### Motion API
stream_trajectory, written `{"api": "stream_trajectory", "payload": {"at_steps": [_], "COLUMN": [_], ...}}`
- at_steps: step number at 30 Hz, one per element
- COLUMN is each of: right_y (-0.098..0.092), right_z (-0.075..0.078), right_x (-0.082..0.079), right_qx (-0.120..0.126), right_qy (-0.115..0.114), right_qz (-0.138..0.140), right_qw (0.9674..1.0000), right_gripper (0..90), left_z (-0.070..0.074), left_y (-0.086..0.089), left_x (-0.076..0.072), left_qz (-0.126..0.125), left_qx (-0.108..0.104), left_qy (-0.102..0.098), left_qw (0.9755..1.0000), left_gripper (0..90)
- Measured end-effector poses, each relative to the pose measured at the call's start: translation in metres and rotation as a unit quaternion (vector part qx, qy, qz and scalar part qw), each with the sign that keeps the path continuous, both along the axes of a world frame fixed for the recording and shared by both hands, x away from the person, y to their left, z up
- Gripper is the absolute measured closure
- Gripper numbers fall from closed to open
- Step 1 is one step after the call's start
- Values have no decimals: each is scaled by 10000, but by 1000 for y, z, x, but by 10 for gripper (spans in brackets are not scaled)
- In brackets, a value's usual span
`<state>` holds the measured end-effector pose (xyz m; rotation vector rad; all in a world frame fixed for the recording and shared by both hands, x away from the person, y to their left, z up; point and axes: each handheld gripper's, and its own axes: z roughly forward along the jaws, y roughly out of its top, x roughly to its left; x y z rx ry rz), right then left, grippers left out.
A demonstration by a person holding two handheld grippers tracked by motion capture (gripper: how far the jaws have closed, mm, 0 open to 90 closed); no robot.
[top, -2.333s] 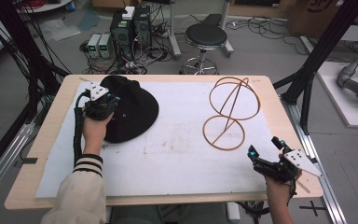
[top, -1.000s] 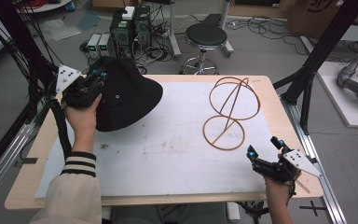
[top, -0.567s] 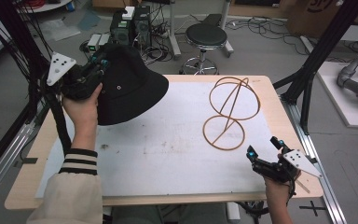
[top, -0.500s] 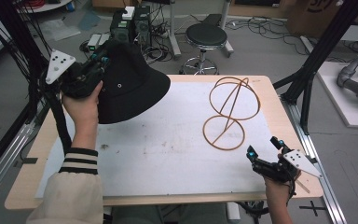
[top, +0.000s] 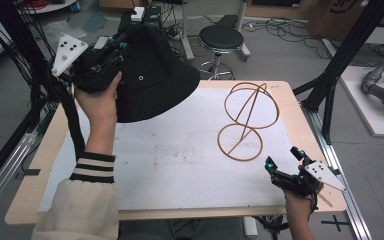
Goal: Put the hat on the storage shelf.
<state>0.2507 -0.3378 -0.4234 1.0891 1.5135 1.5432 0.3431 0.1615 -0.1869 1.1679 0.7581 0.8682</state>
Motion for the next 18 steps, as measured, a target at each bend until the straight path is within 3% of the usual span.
{"api": "stream_trajectory", "payload": {"at_steps": [18], "right_y": [-9], "right_z": [1], "right_x": [-9], "right_qx": [28], "right_qy": [-19], "right_qz": [-108], "right_qw": [9999], "right_gripper": [30], "left_z": [30], "left_y": [-67], "left_x": [9], "left_qz": [-513], "left_qx": [-26], "left_qy": [-186], "left_qw": [9985], "left_gripper": [860]}}
